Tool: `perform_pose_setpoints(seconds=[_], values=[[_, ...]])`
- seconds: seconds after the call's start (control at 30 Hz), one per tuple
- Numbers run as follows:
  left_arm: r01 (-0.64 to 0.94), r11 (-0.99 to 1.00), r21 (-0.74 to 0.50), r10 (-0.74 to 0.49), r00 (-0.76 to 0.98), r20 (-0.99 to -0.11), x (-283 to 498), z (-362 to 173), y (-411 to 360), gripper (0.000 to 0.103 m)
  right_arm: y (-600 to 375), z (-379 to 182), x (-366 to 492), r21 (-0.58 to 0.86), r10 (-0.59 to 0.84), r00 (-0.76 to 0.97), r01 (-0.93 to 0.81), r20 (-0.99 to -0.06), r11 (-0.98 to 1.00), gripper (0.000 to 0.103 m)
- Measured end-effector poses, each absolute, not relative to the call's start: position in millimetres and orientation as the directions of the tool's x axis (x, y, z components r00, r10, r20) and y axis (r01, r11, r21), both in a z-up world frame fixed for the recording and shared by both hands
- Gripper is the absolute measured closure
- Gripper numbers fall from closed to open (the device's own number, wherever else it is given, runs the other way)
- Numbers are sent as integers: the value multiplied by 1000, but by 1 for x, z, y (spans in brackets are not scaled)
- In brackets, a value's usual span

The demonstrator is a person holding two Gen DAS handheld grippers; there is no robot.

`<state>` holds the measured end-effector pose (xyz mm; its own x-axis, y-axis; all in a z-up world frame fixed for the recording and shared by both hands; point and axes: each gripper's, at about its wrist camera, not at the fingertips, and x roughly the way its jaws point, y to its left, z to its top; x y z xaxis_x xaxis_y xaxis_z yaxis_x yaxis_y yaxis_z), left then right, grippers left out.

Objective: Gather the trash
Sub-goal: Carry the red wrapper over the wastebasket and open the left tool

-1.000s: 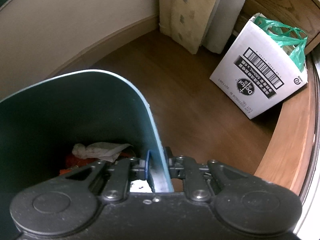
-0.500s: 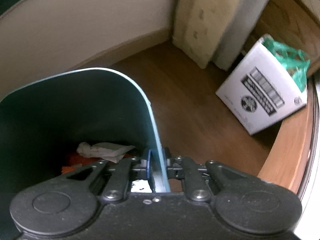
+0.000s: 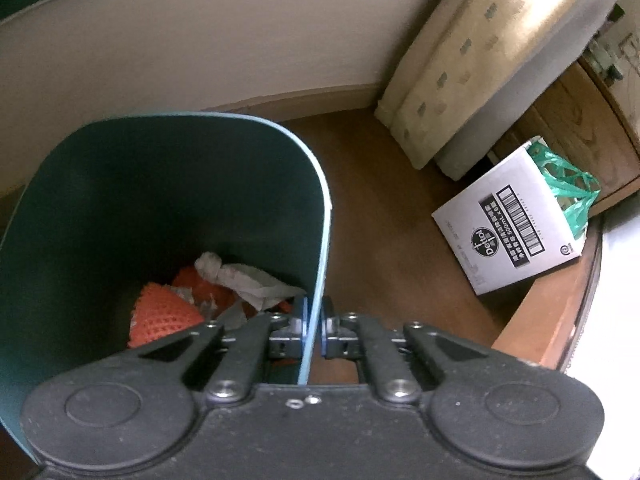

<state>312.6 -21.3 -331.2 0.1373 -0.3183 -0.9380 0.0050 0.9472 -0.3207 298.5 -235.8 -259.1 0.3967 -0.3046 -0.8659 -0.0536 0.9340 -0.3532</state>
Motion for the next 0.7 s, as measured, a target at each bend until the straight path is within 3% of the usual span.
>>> perform_pose_setpoints(seconds=[0.37,0.5,0.7], values=[[215,884,-416,-455,193,-869,315,-248,-75,64,-192,-256,279,-365,-291,399,-123,-870,923,96],[280,874,-397,-449,157,-879,319,-249,-109,64,-178,-256,272,-366,-289,403,-128,-869,922,97],[311,864,-396,-435,67,-898,314,-294,-134,64,-166,-257,268,-383,-297,420,-134,-857,914,99]])
